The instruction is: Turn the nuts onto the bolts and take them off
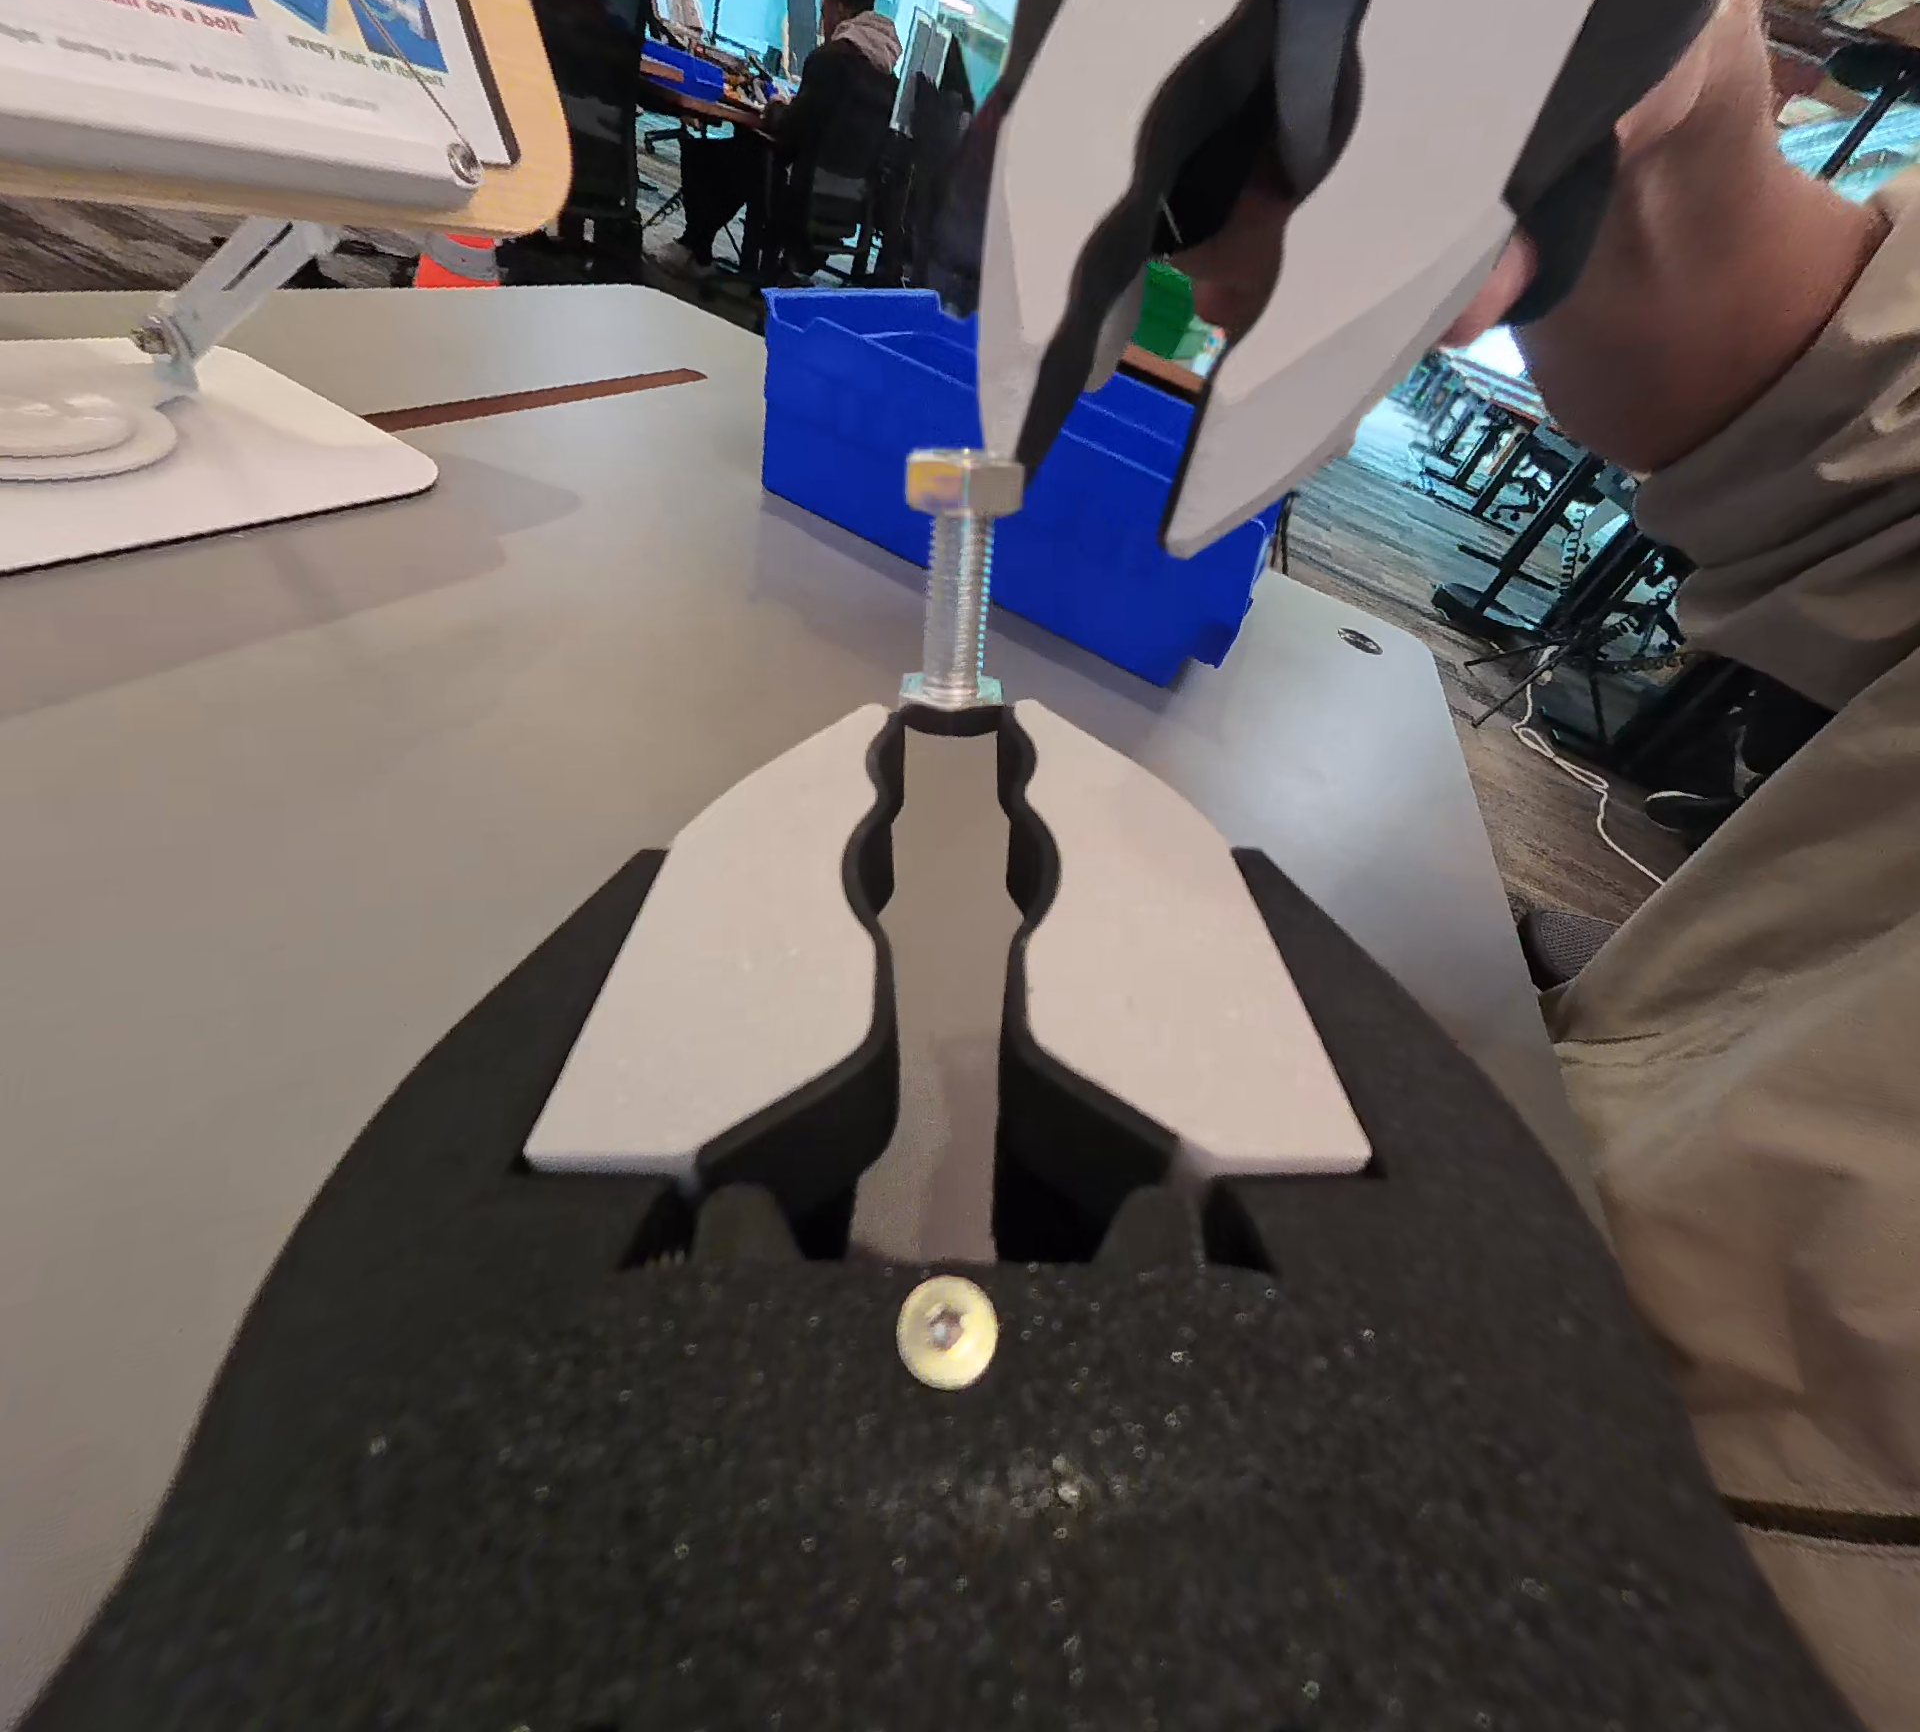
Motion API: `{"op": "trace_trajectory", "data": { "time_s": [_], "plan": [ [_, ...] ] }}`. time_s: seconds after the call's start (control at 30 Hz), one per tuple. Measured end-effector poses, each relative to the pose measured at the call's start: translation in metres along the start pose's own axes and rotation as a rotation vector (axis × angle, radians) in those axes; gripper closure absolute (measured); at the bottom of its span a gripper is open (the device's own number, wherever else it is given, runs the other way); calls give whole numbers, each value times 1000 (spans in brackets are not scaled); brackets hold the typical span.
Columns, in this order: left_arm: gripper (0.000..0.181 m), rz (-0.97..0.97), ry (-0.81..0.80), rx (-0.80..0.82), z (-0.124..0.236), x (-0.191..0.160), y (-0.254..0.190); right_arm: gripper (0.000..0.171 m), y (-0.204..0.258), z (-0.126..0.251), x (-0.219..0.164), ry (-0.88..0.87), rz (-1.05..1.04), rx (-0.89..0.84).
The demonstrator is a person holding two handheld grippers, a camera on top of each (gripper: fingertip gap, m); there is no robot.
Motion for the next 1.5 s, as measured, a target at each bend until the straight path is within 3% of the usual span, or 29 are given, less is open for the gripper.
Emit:
{"op": "trace_trajectory", "data": {
  "time_s": [0.17, 0.3, 0.5, 0.6, 0.7, 0.9, 1.2, 1.3, 1.37, 1.5],
  "plan": [
    [165, -22, -24, -41, 4, 6, -8, 143, -2, 13, 2, -91, 51, -69],
    [165, -35, -35, -168, 7, 9, -29, 142, 3, 23, 9, -342, 102, -99],
    [165, 6, -24, -398, 11, 8, -63, 142, 37, 31, 20, -752, 112, 109],
    [165, 19, -18, -482, 13, 7, -75, 137, 46, 29, 21, -844, 130, 185],
    [165, 40, -3, -528, 14, 5, -81, 151, 54, 26, 24, -879, 160, 240],
    [165, 14, -28, -427, 12, 8, -70, 152, 45, 22, 26, -888, 117, 187],
    [165, -215, -20, 216, -1, 11, -24, 152, 4, 11, 17, -869, -136, -335],
    [165, -154, -22, 121, -3, 7, -28, 150, 10, 12, 17, -881, -147, -384],
    [165, -116, -23, 35, -1, 8, -34, 134, 18, 19, 18, -939, -119, -312],
    [165, -32, -33, -137, 3, 10, -48, 127, 24, 30, 13, -982, -48, -143]
  ]
}}
Point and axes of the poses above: each gripper's, where its closed fingertips meet, z back along the fingers, x out of its top, y = z × x across the jaws, the point moved 1 cm from there along z, back along the fingers, and after that the axes turned 8 degrees about z, right-handed, at the moved point
